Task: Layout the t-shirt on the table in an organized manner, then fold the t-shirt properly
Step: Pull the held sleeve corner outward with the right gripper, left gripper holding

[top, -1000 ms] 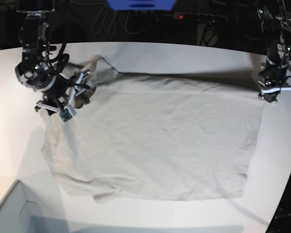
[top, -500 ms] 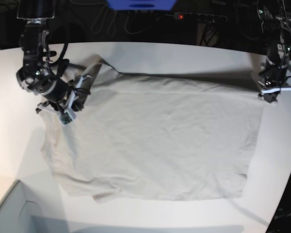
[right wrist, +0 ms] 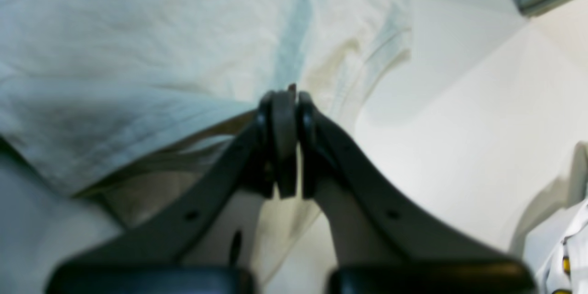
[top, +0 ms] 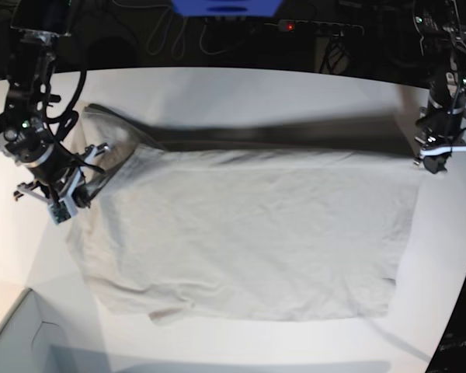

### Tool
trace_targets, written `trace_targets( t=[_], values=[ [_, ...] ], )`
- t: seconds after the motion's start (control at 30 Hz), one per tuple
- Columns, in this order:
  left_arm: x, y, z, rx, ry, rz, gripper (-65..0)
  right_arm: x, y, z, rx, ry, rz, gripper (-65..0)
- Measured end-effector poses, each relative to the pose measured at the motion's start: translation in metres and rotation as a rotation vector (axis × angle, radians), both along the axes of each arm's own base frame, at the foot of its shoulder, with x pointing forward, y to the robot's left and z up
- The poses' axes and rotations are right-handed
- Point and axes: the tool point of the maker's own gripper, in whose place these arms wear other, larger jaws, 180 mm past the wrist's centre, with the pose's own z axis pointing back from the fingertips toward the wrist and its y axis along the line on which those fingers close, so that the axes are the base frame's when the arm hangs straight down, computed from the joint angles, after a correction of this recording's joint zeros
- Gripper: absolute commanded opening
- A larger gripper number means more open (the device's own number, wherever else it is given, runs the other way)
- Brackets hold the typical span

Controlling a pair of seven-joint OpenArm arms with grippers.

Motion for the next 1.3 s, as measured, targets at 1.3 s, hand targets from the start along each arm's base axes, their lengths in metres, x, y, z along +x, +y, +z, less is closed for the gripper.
trace_targets(
  t=[1.3],
  values=[
    [0.074, -0.001, -0.031, -0.182, 0.081, -0.006, -65.0, 0.085, 0.027, -0.001, 0.126, -0.004, 0.022, -65.0]
  ],
)
